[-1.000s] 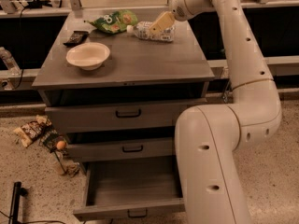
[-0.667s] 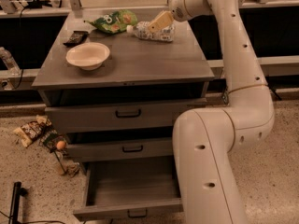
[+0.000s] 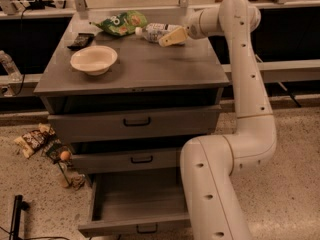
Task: Place blue plastic bottle into bottom drawer
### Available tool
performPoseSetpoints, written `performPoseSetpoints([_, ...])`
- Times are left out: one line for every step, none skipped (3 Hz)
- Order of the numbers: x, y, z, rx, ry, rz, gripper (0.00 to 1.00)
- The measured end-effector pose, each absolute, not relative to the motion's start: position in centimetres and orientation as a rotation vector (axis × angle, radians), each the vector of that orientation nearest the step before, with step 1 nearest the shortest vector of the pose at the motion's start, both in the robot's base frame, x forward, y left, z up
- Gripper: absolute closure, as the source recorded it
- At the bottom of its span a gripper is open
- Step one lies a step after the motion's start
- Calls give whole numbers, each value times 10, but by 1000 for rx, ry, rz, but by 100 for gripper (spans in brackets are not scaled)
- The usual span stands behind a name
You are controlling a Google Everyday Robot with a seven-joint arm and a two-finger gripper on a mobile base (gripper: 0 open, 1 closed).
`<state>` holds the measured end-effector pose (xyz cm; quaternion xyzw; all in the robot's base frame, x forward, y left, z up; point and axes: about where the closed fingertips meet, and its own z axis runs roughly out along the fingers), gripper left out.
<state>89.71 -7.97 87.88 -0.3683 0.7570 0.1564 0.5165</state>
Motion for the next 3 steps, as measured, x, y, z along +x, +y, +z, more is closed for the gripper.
performPoseSetpoints([888, -84, 851, -830, 1838, 394, 0])
performPoseSetpoints([872, -86, 877, -828, 1719, 356, 0])
performPoseSetpoints([864, -91, 898, -819, 1638, 348, 0])
